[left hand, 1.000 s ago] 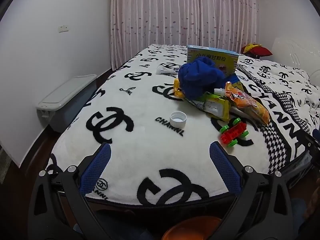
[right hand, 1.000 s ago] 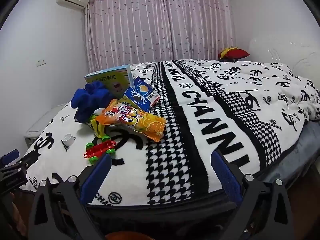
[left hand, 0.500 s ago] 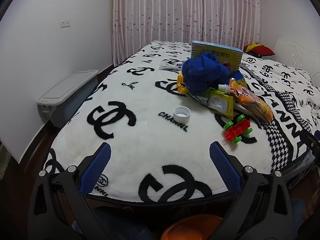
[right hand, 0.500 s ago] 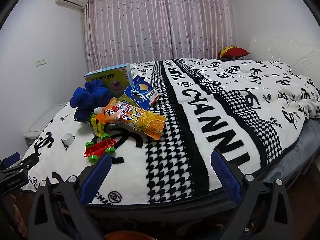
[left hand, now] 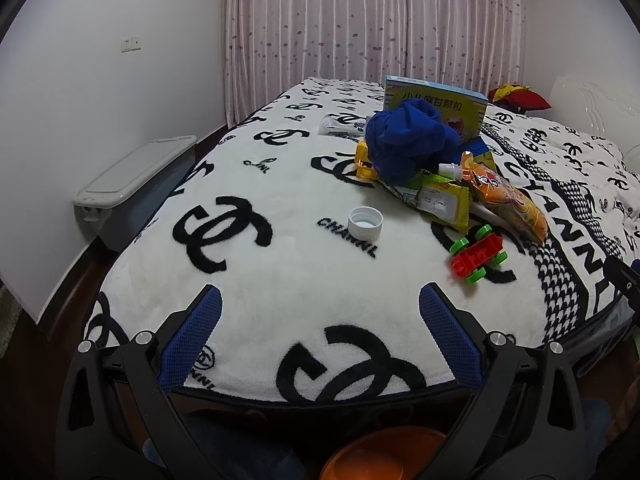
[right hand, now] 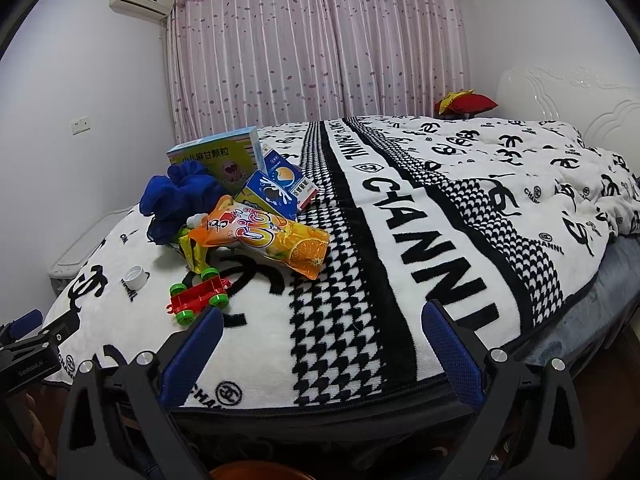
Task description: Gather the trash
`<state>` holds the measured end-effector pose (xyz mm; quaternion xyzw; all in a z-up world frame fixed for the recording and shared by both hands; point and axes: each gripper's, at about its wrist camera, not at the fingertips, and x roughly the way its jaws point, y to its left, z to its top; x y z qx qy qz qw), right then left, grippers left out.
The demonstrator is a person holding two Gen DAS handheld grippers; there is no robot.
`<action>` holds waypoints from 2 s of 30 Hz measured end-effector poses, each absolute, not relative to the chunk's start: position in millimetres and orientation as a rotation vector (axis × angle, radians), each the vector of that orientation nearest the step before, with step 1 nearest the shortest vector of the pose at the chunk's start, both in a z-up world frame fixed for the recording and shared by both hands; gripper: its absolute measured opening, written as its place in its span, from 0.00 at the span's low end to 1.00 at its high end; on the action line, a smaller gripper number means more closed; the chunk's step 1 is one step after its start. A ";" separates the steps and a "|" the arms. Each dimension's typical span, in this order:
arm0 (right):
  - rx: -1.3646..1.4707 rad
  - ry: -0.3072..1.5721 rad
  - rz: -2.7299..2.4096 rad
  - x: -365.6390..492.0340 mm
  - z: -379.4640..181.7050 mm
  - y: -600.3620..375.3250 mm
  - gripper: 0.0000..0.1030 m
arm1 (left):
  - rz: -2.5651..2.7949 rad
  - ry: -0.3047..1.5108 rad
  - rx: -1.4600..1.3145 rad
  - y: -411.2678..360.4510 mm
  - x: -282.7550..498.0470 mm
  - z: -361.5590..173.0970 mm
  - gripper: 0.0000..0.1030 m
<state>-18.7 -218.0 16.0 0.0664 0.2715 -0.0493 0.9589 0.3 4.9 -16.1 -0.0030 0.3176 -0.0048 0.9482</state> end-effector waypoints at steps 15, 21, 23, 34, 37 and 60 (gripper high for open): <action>0.139 0.562 -0.088 -18.1 14.0 -216.9 0.95 | -0.009 0.656 -0.008 6.0 -0.2 -17.7 0.94; 0.136 0.564 -0.082 -16.3 13.0 -216.0 0.95 | -0.009 0.655 -0.006 6.6 0.4 -18.0 0.94; 0.137 0.563 -0.075 -16.4 12.9 -216.1 0.95 | -0.009 0.657 -0.007 6.6 0.5 -17.9 0.94; 0.134 0.564 -0.075 -16.7 13.6 -216.5 0.95 | -0.006 0.669 -0.003 5.8 4.4 -19.2 0.94; 0.133 0.565 -0.075 -16.7 13.3 -216.6 0.95 | -0.007 0.670 -0.001 5.4 5.0 -19.0 0.94; 0.140 0.590 -0.048 -6.2 3.1 -217.1 0.95 | -0.028 0.675 0.013 -1.5 46.9 -30.6 0.94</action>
